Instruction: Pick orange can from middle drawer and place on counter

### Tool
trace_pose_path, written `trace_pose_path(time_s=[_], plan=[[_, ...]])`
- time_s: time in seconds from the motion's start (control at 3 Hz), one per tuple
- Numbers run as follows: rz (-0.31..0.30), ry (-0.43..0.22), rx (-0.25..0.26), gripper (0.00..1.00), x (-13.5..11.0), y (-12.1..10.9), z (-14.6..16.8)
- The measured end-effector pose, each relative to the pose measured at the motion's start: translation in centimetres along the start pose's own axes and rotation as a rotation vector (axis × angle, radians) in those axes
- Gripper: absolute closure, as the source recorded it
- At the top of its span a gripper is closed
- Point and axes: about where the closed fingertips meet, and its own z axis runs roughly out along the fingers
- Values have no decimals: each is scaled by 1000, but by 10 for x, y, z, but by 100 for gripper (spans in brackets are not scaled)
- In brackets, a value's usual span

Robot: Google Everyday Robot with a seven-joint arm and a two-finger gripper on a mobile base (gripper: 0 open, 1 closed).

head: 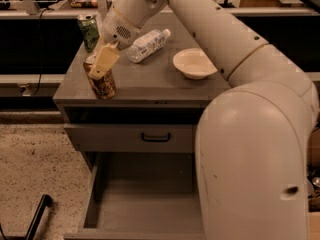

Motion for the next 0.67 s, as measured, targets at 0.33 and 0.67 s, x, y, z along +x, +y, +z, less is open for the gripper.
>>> trace_pose_path(time_s=[0.33, 0.67], plan=[[40, -5, 7, 100, 3, -22, 3], [35, -11, 63, 100, -9, -36, -17]])
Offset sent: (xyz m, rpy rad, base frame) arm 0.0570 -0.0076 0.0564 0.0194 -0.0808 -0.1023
